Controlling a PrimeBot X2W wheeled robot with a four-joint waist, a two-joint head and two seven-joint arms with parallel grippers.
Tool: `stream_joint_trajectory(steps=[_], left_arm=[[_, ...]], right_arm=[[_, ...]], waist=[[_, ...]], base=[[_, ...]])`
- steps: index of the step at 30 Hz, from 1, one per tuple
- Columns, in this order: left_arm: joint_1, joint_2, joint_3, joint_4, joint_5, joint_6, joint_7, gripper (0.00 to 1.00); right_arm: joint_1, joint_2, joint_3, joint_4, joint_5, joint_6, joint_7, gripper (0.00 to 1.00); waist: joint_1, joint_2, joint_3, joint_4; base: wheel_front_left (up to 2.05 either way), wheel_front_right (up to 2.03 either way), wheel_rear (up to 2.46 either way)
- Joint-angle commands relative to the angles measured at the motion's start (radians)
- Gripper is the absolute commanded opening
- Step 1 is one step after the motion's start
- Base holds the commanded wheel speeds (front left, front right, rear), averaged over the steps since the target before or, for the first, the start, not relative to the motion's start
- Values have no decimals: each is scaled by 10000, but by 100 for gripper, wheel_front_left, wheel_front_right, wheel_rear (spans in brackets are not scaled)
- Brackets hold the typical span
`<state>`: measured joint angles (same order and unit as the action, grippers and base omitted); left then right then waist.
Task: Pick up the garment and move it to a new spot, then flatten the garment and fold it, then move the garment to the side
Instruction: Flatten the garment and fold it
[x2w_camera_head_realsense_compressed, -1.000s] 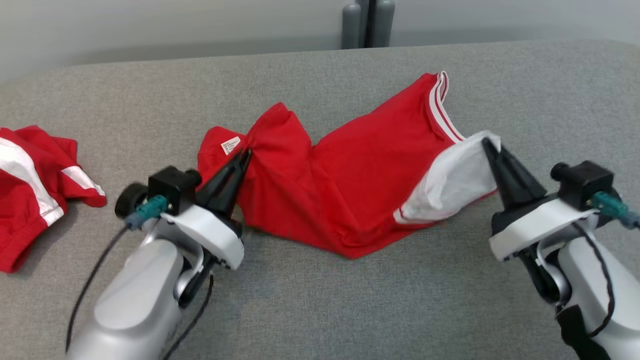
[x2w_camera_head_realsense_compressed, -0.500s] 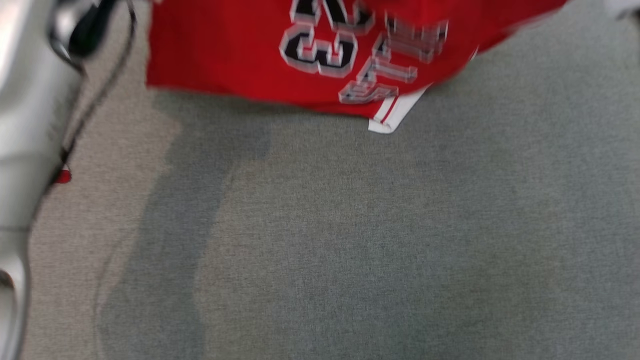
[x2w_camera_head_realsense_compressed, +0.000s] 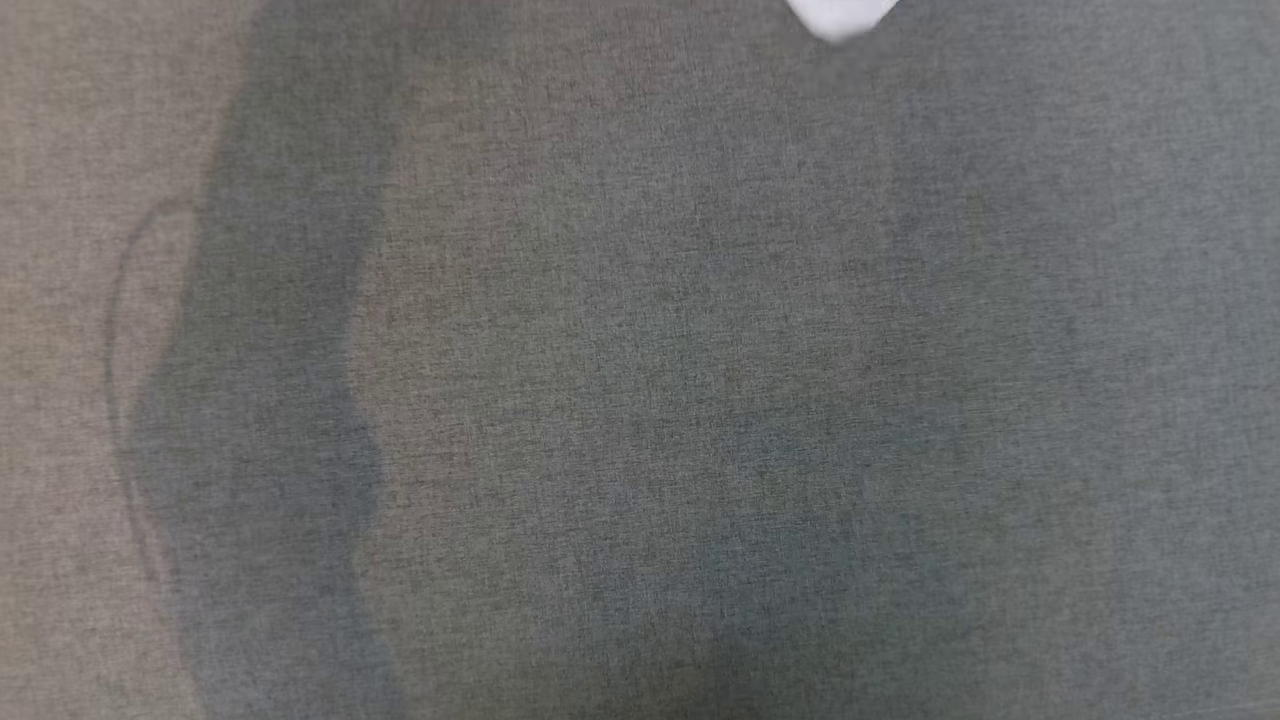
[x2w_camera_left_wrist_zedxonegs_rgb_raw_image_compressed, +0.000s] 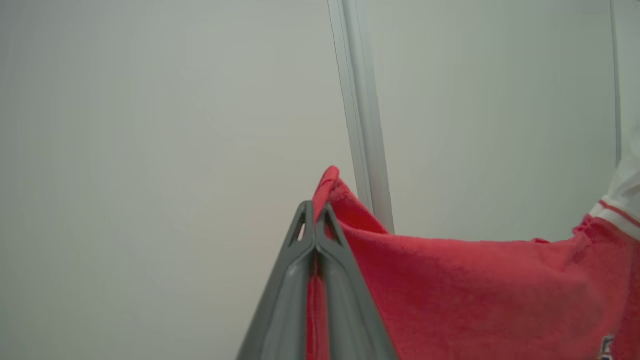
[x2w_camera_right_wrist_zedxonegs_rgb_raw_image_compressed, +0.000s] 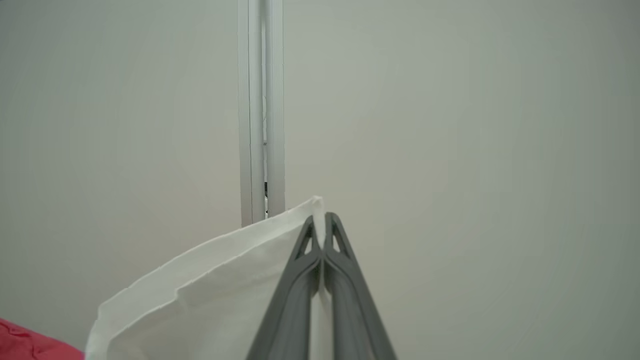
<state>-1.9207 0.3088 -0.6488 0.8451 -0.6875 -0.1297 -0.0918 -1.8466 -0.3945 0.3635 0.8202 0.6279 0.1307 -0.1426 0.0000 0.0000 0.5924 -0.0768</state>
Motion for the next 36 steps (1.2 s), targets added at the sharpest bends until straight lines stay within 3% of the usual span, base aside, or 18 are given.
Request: stream_joint_trajectory(steps=[1, 10, 19, 31, 36], left_arm=[[-384, 1, -187, 175, 77, -6, 33, 0], [-1929, -334, -1085, 926, 166, -5, -270, 0], [-2004, -350, -1637, 1548, -431, -5, -592, 0], [-108, -73, -2015, 1222, -1562, -6, -1482, 0], [1815, 272, -1921, 499, -1857, -6, -1723, 0]], right_arm=[[-438, -18, 94, 249, -132, 3, 5, 0], [-2470, -13, 702, 1394, -436, 3, -110, 0], [-2504, -99, 1292, 1926, -2, 3, -484, 0], [-789, -343, 1955, 1150, 1355, 2, -992, 0], [1215, -731, 2160, -117, 1972, 3, -1171, 0]], waist=[[0, 0, 171, -2], [0, 0, 657, 31], [0, 0, 1244, -156], [0, 0, 1034, -174], [0, 0, 316, -160]], base=[[0, 0, 0], [0, 0, 0], [0, 0, 0], [0, 0, 0], [0, 0, 0]])
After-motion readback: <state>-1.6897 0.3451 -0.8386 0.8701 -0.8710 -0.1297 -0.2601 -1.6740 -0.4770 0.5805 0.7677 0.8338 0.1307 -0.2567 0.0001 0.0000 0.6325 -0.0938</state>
